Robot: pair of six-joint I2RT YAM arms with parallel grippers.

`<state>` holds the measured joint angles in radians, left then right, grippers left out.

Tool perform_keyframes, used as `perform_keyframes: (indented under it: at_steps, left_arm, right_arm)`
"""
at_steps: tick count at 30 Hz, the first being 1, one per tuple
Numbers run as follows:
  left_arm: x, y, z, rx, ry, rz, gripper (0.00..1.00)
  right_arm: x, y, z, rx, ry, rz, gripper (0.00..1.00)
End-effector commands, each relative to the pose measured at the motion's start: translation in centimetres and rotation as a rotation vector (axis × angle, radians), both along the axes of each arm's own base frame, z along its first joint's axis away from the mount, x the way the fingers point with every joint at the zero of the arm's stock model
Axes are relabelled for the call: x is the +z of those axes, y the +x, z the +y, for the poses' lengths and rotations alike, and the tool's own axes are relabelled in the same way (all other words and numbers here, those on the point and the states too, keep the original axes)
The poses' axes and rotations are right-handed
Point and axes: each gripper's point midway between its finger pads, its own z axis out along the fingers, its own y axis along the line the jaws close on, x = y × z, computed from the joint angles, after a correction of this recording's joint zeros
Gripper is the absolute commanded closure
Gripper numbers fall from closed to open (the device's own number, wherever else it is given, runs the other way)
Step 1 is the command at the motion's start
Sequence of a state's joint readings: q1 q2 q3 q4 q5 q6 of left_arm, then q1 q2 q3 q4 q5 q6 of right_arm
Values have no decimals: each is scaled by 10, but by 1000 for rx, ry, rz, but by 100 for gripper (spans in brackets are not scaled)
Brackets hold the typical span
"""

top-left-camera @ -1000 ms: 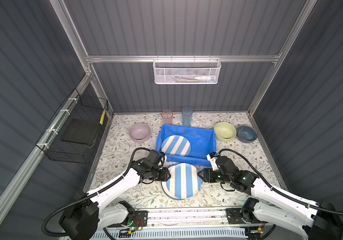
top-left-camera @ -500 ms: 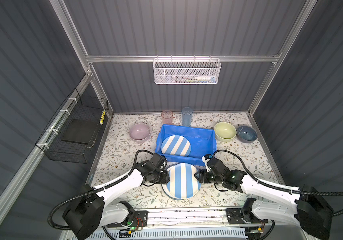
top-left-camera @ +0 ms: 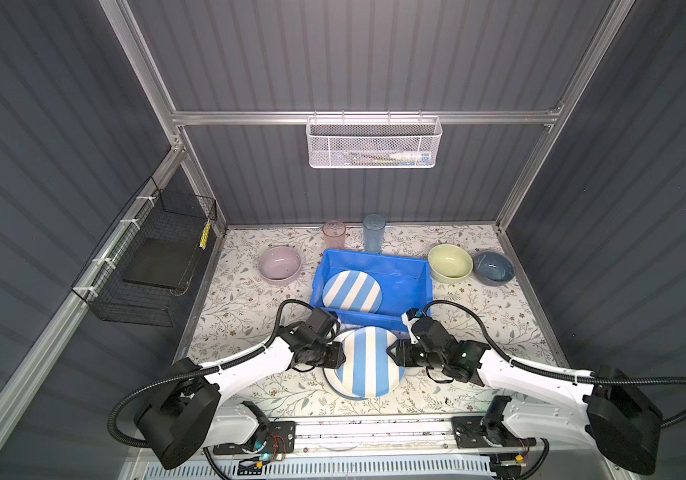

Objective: Place the mixed dishes into the plastic bin
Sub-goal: 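Pinch the next striped plate rim with right gripper while left holds stack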

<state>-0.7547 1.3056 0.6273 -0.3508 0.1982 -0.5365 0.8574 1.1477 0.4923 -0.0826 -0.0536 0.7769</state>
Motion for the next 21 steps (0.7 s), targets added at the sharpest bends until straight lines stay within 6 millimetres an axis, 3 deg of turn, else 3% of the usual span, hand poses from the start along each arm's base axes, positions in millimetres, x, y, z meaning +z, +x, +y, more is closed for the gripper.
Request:
perform_keyframes:
  at_steps: [1,10,15,21]
  left_arm:
    - [-13,-9,4,2,40,50,65]
    - [-15,-8,-6,-12,24,46,65]
    - [-9,-7,-14,-8,-16,39,65]
    - [0,-6,-12,2,-19,21,64]
  right_arm:
    - [9,-2,1,0,38,-14,50]
    - [29,-4,1,-1,88,-39,62]
    - [31,-3,-4,-33,82,-42,80]
    - [37,-4,-5,-42,100,-41,90]
